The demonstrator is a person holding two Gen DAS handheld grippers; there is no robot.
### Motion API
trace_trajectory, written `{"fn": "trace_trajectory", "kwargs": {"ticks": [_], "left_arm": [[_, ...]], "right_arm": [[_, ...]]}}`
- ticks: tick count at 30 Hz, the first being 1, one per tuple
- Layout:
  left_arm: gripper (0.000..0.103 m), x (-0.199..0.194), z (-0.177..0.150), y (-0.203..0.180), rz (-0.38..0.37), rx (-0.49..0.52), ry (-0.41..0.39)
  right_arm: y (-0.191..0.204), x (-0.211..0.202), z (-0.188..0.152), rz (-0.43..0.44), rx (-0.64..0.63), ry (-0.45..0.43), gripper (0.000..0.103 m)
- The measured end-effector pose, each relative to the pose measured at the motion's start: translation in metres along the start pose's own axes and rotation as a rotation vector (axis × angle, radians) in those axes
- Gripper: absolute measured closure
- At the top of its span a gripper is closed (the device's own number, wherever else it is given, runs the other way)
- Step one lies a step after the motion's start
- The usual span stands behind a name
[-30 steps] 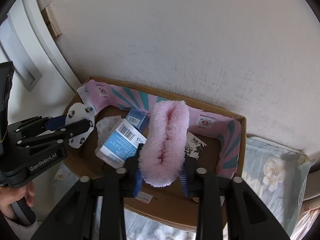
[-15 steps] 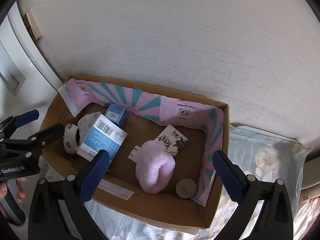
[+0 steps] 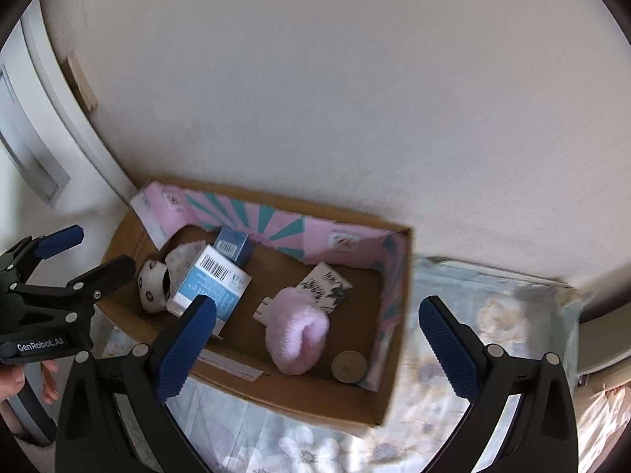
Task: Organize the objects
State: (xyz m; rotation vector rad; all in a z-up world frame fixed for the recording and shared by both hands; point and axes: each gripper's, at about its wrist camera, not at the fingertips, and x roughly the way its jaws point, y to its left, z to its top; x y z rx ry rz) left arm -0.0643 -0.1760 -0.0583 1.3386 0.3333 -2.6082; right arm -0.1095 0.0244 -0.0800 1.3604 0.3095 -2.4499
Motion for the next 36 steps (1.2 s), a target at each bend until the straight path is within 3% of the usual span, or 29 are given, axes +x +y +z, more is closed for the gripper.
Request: {"fn": "trace_trajectory", "kwargs": {"ticks": [9,18,27,36], "left_arm": [[0.0,-0.055,0.009,-0.047,-0.029,0.048,-0.052],[0.0,-0.09,-0.014,-0.093,-0.029,0.071,-0.093],[0.0,-0.098,-0.042,-0.116,-0.01,0.093,-0.107],[0.0,-0.101,-0.046,-0.116,-0.018,0.071,-0.105]], "right_arm": [[-0.048,-0.061,-0.011,-0.068,0.099,-0.045,0.001],[-0.085,-0.111,-0.048,-0.136,0.196,-0.07,0.001],[-0.102,-0.125,-0.078,-0.145,0.224,-0.077,0.001],[-0.109,-0.131,-0.079,-0.153,0.229,-0.09,0.001]]}}
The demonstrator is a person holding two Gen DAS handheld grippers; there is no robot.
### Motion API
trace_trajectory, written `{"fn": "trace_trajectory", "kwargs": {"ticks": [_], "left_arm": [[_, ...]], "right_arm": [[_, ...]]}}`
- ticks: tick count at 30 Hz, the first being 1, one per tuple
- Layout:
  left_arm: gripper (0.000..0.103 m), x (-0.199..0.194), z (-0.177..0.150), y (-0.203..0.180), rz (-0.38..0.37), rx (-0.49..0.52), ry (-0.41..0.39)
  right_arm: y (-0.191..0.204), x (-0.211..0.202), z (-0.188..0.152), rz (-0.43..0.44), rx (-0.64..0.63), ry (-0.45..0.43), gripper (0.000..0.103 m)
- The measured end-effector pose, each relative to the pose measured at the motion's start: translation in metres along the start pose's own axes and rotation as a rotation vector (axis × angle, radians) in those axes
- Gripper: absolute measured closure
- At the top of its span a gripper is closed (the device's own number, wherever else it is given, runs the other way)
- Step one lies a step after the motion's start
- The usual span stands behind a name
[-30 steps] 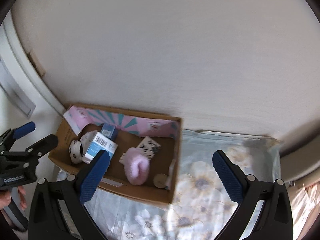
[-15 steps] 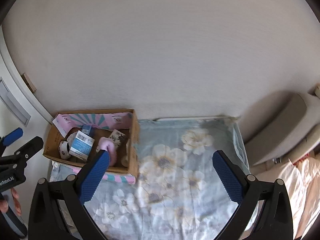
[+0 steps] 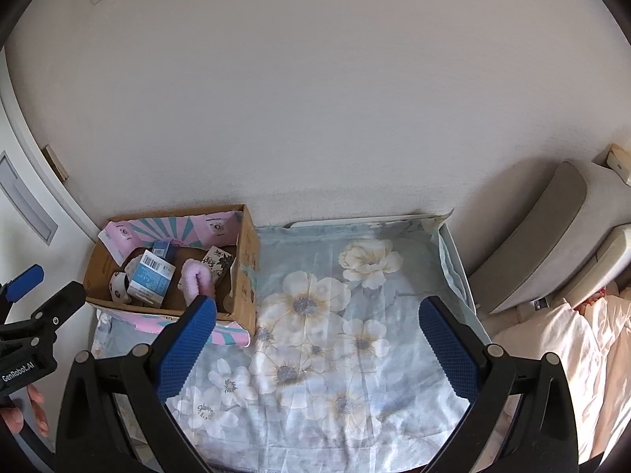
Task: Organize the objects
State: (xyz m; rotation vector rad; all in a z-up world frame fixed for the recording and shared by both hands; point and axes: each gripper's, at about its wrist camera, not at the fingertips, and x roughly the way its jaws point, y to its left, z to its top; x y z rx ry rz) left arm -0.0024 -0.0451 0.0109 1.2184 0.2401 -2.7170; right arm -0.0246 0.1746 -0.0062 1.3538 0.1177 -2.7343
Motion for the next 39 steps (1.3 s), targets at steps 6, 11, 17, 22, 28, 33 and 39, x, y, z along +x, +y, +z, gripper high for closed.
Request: {"fn": "trace_trajectory", "kwargs": {"ticks": [6,11,17,22,28,33,39], "left_arm": [[0.0,0.0014,0.001,-0.0012,-0.001,-0.005,0.005],[0.0,-0.0007,0.0039,-0.0011,-0.001,-0.01,-0.006],[0.0,0.0007,0.004,-0.0045,0.0,-0.009,-0.002],[0.0,0.0009,0.005,-0.0064,-0.001,-0.012,-0.006],[0.0,0.0024,0.0058,-0.006,-0.004,-0.013,-0.003],[0.0,0.0025,0.0058,-0.0072,-0.003,-0.015,-0.007],[0.0,0.0031,0.0051,-0.0095,0.009,-0.01,-0.006]], "right_arm": [[-0.0025,-0.0008,0.0009,-0.003,-0.001,-0.005,0.001],[-0.0008,-0.0008,0.0009,-0.001,-0.001,-0.008,0.001],[0.0003,0.0017,0.0024,0.012,-0.014,-0.009,0.001],[0.0001,0.0015,0.002,0.011,-0.012,-0.011,0.001],[-0.0017,0.002,0.0038,0.015,-0.019,-0.014,0.001],[-0.0011,0.0018,0.0032,0.015,-0.018,-0.012,0.001],[-0.0007,0.0018,0.0036,0.017,-0.023,-0.015,0.001]]}}
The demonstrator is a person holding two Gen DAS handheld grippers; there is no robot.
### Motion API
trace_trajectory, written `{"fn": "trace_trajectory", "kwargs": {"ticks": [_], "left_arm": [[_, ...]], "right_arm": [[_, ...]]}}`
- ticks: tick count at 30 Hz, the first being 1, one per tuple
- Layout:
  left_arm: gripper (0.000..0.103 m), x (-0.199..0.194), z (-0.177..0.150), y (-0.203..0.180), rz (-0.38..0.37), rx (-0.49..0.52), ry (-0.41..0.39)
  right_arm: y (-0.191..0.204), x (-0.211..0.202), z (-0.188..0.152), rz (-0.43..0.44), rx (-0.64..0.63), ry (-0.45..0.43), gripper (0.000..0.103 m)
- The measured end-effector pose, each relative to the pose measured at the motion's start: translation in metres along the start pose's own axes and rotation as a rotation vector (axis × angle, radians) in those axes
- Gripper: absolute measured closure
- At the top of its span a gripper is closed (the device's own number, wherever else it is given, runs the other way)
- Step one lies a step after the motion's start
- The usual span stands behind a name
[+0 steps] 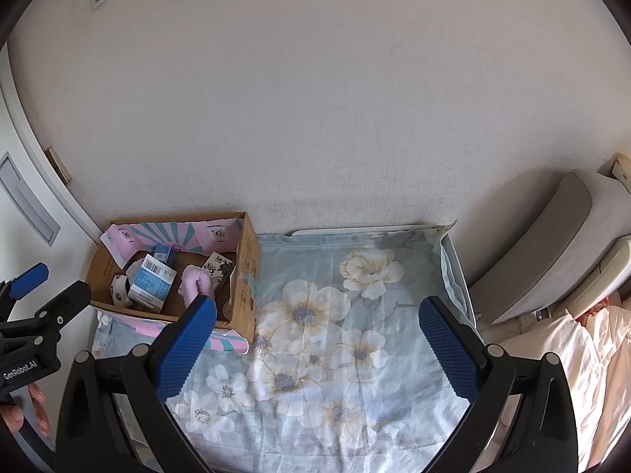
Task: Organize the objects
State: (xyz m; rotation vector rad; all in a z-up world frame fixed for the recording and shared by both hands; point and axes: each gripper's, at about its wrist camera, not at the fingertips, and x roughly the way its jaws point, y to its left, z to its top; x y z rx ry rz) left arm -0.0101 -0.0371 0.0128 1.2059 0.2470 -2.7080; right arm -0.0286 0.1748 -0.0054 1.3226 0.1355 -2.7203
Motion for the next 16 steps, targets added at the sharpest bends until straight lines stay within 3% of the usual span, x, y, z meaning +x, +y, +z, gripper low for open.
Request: {"fn": "trace_trajectory", "kwargs": {"ticks": [16], "left_arm": [[0.0,-0.014,0.002,-0.015,-0.004,0.053,-0.083]], "right_arm": [[-0.004,-0.001,0.004,0.003,-0.013,-0.011,0.001]]}}
